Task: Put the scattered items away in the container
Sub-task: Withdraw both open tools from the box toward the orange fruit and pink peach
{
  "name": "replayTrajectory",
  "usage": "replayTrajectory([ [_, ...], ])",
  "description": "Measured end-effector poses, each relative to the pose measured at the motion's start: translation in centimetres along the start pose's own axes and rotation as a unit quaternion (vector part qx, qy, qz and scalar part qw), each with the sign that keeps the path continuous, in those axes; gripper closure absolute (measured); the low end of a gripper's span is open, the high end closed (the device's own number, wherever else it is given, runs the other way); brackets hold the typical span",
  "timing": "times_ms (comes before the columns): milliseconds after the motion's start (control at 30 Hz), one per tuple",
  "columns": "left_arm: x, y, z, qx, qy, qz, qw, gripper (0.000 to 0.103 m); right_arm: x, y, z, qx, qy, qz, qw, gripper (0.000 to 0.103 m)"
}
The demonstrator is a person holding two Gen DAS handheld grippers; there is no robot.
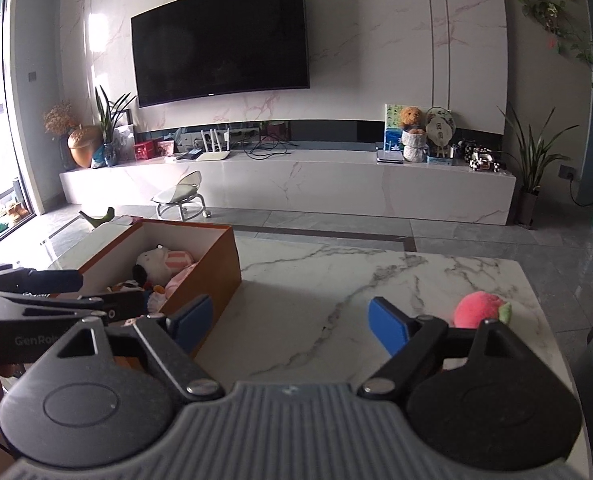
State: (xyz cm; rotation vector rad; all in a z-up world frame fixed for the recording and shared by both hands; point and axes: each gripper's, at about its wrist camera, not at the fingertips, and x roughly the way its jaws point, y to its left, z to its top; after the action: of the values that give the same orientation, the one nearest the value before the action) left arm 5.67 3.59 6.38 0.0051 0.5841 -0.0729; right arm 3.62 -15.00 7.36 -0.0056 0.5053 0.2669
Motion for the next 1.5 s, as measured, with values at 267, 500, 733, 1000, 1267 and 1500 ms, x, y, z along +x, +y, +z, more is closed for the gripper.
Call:
replayTrajectory([
  [267, -0.2, -1.5, -3.1, -0.003, 0.0, -0.019, 0.9998, 0.015, -1.3, -1.5, -4.3, 0.023, 0.021, -0.048, 0.998, 0.016],
  [500, 0.6, -3.5, -5.5, 0.003, 0.014, -0.034, 0.9993, 0.015, -2.3, -3.1, -7.6, 0.038, 0.024, -0.081, 0.996, 0.016],
  [733, 1.6, -5.9, -6.8, 0.018, 0.027, -0.052, 0.9981, 0.015, -2.3, -5.0, -9.5, 0.052, 0.037, -0.098, 0.993, 0.016],
  [1000, 3.8, -9.0, -7.0, 0.029, 0.041, -0.081, 0.9955, 0.015, -2.3, -7.9, -10.1, 0.063, 0.038, -0.12, 0.99, 0.023],
  [1267, 7.5, -13.4, -6.0, 0.05, 0.055, -0.112, 0.9909, 0.018, -0.9, -12.6, -10.3, 0.081, 0.055, -0.147, 0.984, 0.042],
  [1500, 11.6, -17.3, -4.7, 0.071, 0.068, -0.131, 0.9864, 0.021, 1.2, -16.5, -9.9, 0.089, 0.068, -0.161, 0.981, 0.049],
])
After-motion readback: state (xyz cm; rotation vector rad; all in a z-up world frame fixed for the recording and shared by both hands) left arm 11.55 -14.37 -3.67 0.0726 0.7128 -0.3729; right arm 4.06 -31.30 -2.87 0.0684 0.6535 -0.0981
